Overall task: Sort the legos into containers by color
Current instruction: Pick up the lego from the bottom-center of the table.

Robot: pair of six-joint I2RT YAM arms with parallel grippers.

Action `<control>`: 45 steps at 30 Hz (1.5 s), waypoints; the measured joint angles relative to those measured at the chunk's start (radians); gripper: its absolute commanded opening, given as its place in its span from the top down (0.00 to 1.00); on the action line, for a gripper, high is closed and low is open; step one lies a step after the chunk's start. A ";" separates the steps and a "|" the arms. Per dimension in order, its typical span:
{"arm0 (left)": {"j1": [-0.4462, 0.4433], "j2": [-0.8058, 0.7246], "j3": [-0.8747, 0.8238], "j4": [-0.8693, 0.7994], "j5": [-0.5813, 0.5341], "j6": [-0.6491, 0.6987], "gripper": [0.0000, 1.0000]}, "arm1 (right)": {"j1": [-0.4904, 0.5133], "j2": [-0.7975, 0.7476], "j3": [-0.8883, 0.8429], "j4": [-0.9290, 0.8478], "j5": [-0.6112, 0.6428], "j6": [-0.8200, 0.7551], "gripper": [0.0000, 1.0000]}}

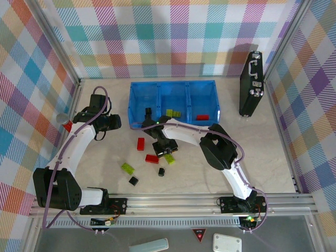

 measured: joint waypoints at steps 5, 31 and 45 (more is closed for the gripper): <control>0.000 0.000 0.000 0.000 0.000 0.000 0.51 | 0.001 0.000 0.000 0.000 0.000 -0.005 0.54; 0.000 -0.006 0.000 0.000 0.001 0.000 0.51 | 0.005 -0.003 0.000 -0.008 0.023 -0.004 0.62; 0.000 -0.005 0.000 0.000 0.001 0.005 0.50 | -0.067 -0.063 0.006 -0.027 0.014 -0.004 0.65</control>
